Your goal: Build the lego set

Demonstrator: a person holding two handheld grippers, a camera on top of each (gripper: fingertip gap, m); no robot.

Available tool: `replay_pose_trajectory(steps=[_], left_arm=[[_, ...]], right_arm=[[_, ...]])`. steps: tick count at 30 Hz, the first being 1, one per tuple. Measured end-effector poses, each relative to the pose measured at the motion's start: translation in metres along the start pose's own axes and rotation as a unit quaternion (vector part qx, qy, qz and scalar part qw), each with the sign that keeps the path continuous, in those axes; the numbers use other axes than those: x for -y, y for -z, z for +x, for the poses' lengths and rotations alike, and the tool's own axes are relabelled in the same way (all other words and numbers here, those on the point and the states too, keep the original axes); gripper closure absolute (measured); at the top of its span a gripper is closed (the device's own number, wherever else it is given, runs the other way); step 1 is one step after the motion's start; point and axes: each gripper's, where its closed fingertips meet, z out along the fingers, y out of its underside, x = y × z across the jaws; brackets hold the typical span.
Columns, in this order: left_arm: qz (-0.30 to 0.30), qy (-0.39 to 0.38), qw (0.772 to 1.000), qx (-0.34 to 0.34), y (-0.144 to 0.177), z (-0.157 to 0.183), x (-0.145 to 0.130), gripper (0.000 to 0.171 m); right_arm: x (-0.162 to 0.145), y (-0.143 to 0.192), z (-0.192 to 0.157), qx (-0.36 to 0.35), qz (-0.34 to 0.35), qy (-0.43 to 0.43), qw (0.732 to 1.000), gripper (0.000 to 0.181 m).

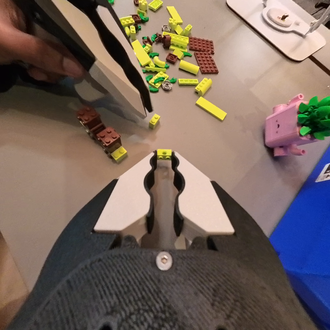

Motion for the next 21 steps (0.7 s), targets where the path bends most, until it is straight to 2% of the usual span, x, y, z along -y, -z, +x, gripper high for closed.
replay_pose_trajectory(steps=[4, 8, 14, 21], left_arm=[[0.026, 0.019, 0.999, -0.009, 0.011, -0.003, 0.006, 0.161], [-0.004, 0.034, 0.999, -0.011, 0.003, -0.011, -0.002, 0.156], [-0.057, 0.014, 0.998, -0.003, -0.01, -0.011, -0.011, 0.152], [-0.039, 0.013, 0.999, -0.023, -0.006, -0.007, -0.005, 0.152]], right_arm=[[0.014, 0.003, -0.002, 0.006, 0.041, -0.001, 0.999, 0.168], [0.021, 0.004, -0.002, 0.01, 0.06, -0.003, 0.998, 0.168], [0.025, 0.003, -0.004, 0.009, 0.064, 0.004, 0.998, 0.168], [0.025, 0.003, -0.003, 0.01, 0.065, 0.004, 0.998, 0.168]])
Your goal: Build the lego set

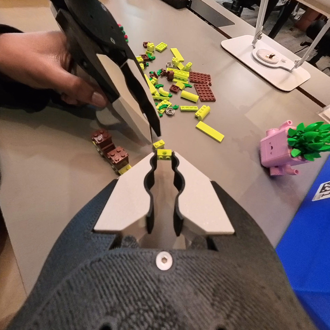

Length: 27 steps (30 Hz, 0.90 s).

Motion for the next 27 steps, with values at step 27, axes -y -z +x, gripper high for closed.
replay_pose_trajectory(steps=[27], left_arm=[[0.126, 0.267, 0.839, -0.456, 0.075, 0.08, 0.044, 0.166]], right_arm=[[0.084, 0.029, -0.04, -0.004, 0.19, 0.146, 0.971, 0.167]])
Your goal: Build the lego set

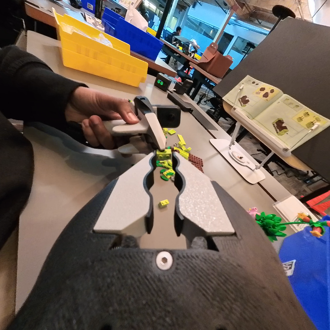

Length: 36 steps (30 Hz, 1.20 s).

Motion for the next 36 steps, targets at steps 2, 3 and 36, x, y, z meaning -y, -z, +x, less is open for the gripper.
replay_pose_trajectory(steps=[2, 3, 36], left_arm=[[-0.006, 0.008, 1.0, -0.015, 0.0, 0.002, -0.001, 0.166], [-0.01, 0.011, 1.0, -0.022, 0.0, 0.004, -0.002, 0.167], [0.151, -0.284, 0.869, 0.377, 0.197, 0.029, -0.019, 0.171]], right_arm=[[0.002, 0.0, -0.002, 0.005, 0.005, 0.0, 1.0, 0.168], [0.003, 0.001, -0.003, 0.008, 0.008, -0.001, 1.0, 0.168], [-0.106, -0.027, 0.004, 0.305, -0.525, 0.007, 0.795, 0.167]])
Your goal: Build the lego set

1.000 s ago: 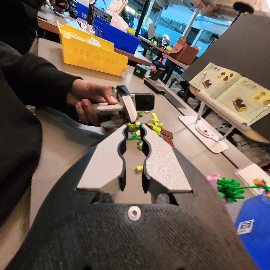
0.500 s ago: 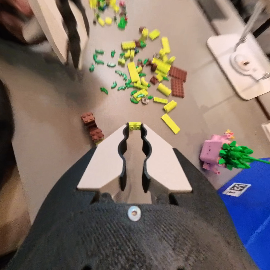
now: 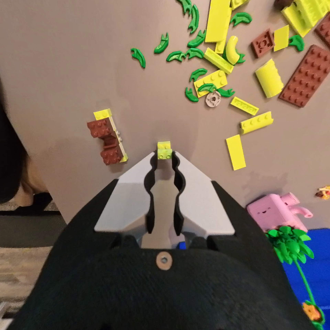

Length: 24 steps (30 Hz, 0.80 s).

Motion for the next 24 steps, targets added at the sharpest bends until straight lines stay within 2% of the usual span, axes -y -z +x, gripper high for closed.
replay_pose_trajectory(steps=[8, 24], left_arm=[[0.008, 0.053, 0.998, -0.036, 0.0, -0.005, -0.003, 0.171], [0.015, 0.059, 0.997, -0.036, 0.002, -0.008, -0.001, 0.171]], right_arm=[[0.0, -0.01, 0.001, 0.005, -0.033, 0.01, 0.999, 0.167], [0.003, -0.011, -0.002, -0.002, -0.052, 0.05, 0.997, 0.167]])
